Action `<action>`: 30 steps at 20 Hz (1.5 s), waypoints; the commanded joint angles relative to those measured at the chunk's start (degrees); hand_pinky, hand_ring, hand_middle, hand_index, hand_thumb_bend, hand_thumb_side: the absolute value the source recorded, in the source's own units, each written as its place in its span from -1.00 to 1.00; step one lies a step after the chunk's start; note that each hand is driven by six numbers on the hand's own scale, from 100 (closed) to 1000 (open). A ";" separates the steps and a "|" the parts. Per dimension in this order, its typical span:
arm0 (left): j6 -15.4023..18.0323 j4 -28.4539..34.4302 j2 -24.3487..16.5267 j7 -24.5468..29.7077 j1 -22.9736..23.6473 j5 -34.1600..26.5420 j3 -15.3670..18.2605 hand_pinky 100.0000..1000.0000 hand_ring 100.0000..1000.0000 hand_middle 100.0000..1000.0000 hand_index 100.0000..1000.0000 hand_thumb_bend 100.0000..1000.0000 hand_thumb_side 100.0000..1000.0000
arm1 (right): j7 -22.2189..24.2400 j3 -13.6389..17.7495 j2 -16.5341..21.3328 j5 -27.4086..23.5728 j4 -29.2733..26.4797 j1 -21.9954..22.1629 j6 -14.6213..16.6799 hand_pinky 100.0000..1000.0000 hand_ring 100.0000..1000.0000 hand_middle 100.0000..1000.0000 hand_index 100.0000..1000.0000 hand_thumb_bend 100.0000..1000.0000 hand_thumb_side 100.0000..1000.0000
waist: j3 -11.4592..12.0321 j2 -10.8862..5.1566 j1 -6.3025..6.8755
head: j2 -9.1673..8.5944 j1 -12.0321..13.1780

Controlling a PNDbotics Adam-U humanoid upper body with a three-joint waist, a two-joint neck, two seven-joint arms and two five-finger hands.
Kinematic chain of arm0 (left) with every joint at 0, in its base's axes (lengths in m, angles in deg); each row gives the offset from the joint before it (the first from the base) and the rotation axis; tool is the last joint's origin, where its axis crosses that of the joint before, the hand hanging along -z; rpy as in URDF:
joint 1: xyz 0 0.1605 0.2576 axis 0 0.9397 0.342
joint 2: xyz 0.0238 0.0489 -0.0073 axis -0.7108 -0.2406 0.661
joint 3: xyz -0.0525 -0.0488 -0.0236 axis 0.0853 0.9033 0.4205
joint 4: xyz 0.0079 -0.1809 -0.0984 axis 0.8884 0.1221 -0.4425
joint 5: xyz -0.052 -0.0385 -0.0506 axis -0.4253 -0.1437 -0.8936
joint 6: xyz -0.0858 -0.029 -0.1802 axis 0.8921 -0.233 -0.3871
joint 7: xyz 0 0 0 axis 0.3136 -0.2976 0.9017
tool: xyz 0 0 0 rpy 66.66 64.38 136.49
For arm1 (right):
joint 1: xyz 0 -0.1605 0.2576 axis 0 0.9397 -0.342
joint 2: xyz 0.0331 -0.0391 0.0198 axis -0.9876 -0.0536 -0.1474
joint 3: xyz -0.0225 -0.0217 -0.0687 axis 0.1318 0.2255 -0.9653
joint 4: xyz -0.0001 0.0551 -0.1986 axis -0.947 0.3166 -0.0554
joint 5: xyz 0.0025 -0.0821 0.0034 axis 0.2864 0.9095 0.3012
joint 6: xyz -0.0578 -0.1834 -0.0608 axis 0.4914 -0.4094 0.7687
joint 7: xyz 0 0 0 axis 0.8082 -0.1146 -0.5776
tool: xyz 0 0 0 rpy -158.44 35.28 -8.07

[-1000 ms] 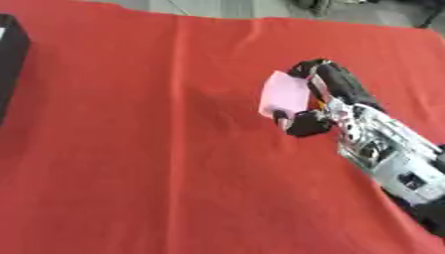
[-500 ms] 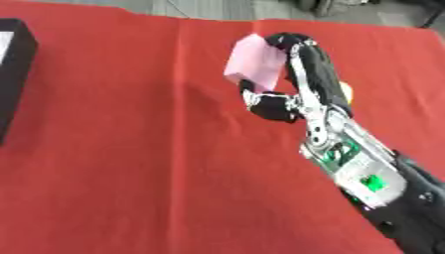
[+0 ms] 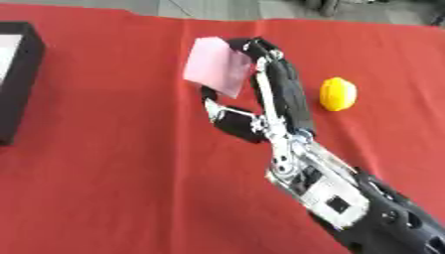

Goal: Pick up the objects with one hand, pass them to the other hand, and then place them into the box on the other side of the table.

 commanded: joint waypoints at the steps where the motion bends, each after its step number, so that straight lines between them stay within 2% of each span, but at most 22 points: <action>1: -0.78 0.69 -3.51 5.76 -2.70 1.28 -1.63 0.48 0.59 0.65 0.67 -1.00 0.46 | -6.69 -1.62 -0.18 4.34 -0.53 -1.19 -4.43 0.05 0.33 -0.29 0.02 -0.87 -1.00 | 0.22 -1.60 0.64 | 0.01 0.13; 7: -2.75 0.69 -4.00 17.26 -8.28 7.86 -7.56 0.55 0.64 0.69 0.71 -1.00 0.57 | -5.90 -5.11 -0.78 10.61 -0.53 -1.69 -4.65 0.10 0.32 -0.26 0.05 -0.84 -1.00 | 0.75 -1.92 1.02 | 0.11 0.11; 12: -4.55 0.69 -2.44 23.94 -12.22 12.82 -12.53 0.58 0.67 0.71 0.74 -1.00 0.69 | -3.49 -6.42 -0.93 14.94 -0.53 -2.38 -6.62 0.16 0.31 -0.24 0.07 -0.82 -1.00 | 1.15 -1.82 1.23 | 0.30 -0.01; 13: -4.86 0.69 -1.98 24.91 -12.93 13.31 -13.43 0.60 0.69 0.72 0.74 -1.00 0.74 | -2.99 -6.54 -0.91 16.05 -0.53 -2.45 -7.07 0.17 0.31 -0.24 0.08 -0.73 -1.00 | 1.27 -1.77 1.29 | 0.34 -0.05; 14: -5.19 0.69 -1.56 25.67 -13.57 13.48 -14.20 0.60 0.69 0.72 0.75 -1.00 0.79 | -2.51 -6.59 -0.90 17.15 -0.53 -2.51 -7.52 0.18 0.31 -0.24 0.08 -0.82 -1.00 | 1.37 -1.74 1.33 | 0.41 -0.13; 18: -4.87 0.69 -0.19 28.52 -15.99 15.72 -17.18 0.62 0.70 0.73 0.77 -1.00 0.79 | -0.69 -6.73 -0.86 21.32 -0.53 -2.76 -8.77 0.23 0.30 -0.22 0.09 -0.82 -1.00 | 1.66 -1.65 1.41 | 0.57 -0.36; 21: -5.46 0.69 1.10 30.08 -17.62 18.36 -18.87 0.64 0.70 0.73 0.78 -1.00 0.69 | 0.64 -6.68 -1.03 24.35 -0.53 -3.06 -9.27 0.26 0.29 -0.22 0.10 -0.82 -1.00 | 1.88 -1.60 1.43 | 0.66 -0.44; 24: -7.17 0.69 2.75 30.62 -19.16 20.99 -20.62 0.69 0.72 0.75 0.81 -1.00 0.61 | 2.08 -6.75 -1.32 27.40 -0.53 -3.32 -9.91 0.30 0.28 -0.21 0.11 -0.81 -1.00 | 2.04 -1.57 1.45 | 0.75 -0.51; 26: -8.28 0.69 3.84 30.53 -20.02 22.24 -21.73 0.72 0.74 0.75 0.83 -1.00 0.63 | 3.10 -6.86 -1.48 29.52 -0.53 -3.42 -10.21 0.32 0.28 -0.20 0.12 -0.81 -1.00 | 2.10 -1.55 1.48 | 0.87 -0.49; 30: -9.71 0.69 5.39 29.17 -20.78 23.48 -22.71 0.75 0.74 0.75 0.88 -1.00 0.56 | 4.59 -6.97 -1.78 32.55 -0.53 -3.64 -10.58 0.34 0.28 -0.20 0.12 -0.81 -1.00 | 2.10 -1.46 1.57 | 1.00 -0.42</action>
